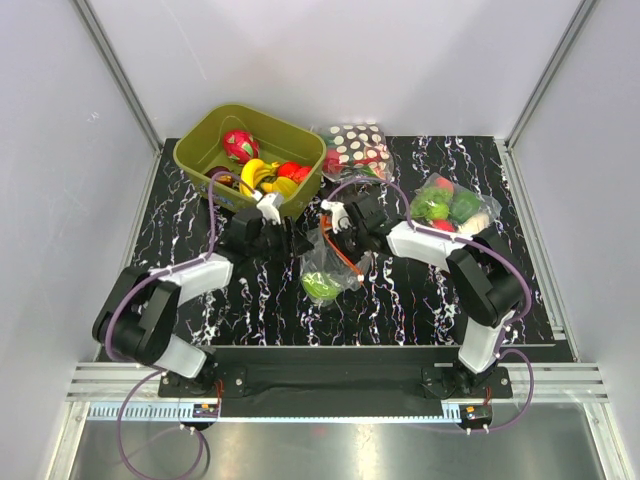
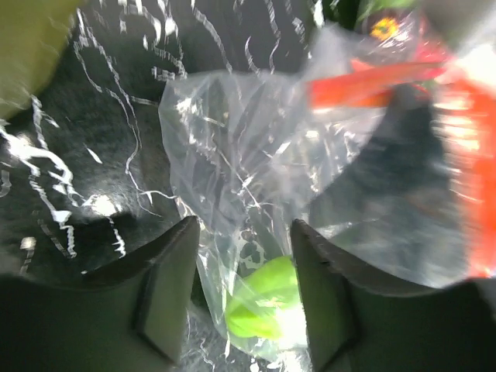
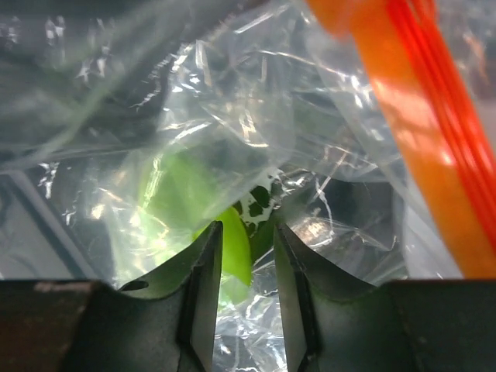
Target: Open the zip-top bag and remove the fake food
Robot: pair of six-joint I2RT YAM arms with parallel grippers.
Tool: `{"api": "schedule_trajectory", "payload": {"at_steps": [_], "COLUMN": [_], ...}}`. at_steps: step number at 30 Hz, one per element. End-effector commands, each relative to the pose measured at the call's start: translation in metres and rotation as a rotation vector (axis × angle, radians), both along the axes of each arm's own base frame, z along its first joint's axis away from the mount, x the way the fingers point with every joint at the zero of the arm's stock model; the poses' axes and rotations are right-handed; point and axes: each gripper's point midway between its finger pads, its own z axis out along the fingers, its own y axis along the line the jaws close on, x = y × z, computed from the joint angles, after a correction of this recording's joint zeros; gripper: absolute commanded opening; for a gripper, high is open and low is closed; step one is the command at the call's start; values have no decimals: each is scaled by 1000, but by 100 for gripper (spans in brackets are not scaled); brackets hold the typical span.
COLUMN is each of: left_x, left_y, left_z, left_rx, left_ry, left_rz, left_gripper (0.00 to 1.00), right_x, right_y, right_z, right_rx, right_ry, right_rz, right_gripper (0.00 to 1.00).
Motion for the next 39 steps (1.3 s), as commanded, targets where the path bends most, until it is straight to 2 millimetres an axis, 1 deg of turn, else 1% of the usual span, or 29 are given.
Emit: {"api": "schedule_trajectory", "payload": {"at_steps": [1,2,3,4,5,7,8,9,10,11,12,14,15,16,17,21,25,29,31,32,33,37,39], "left_x": [8,-2,-7,-13,-24,-36,-46,-56,-65,-69,-83,-93,-104,-108,-109,-119,-123,-119,-118,-117,-117,-111,-108], "left_y": [7,12,14,16,20,23,24,26,25,26,24,18,14,11,9,-5,-16,-22,-24,-26,-27,-33,-34], "left_z": [47,50,53,53,51,46,43,32,30,24,15,12,8,6,7,0,-12,-24,-27,-25,-30,-24,-26], "left_rx": [5,11,14,17,22,31,35,37,22,22,-3,-37,-54,-60,-71,-119,-158,-165,-167,-176,-169,-205,-204], "left_ry": [-181,-184,-190,-188,-178,-154,-140,-102,-85,-63,-17,2,32,43,42,90,143,162,173,165,178,148,153], "left_rz": [26,29,31,32,32,30,20,18,-1,4,-14,-34,-47,-52,-56,-77,-97,-94,-92,-96,-96,-94,-87], "left_gripper": [59,61,61,62,63,64,64,65,65,65,65,65,65,66,66,67,67,68,68,68,69,70,69], "right_x": [6,5,5,4,3,4,5,5,5,6,6,7,7,8,7,7,3,-1,-3,-4,-4,-10,-12], "right_y": [4,3,4,3,4,3,3,3,3,3,3,3,2,2,2,3,4,1,0,0,0,0,-1], "right_z": [8,6,6,5,5,5,6,5,5,6,5,5,5,6,5,6,8,7,6,6,7,7,9], "right_rx": [13,12,12,11,14,13,14,11,11,12,10,7,6,6,8,20,35,34,34,36,38,50,55], "right_ry": [-51,-46,-44,-41,-38,-37,-41,-40,-37,-38,-37,-32,-29,-29,-21,-10,6,15,18,20,20,40,47], "right_rz": [-26,-30,-30,-29,-27,-33,-34,-35,-40,-43,-48,-65,-70,-79,-88,-106,-110,-115,-117,-120,-119,-111,-115], "right_gripper": [40,41,41,41,42,43,43,44,44,44,44,45,45,45,45,45,46,47,47,47,47,47,47]}}
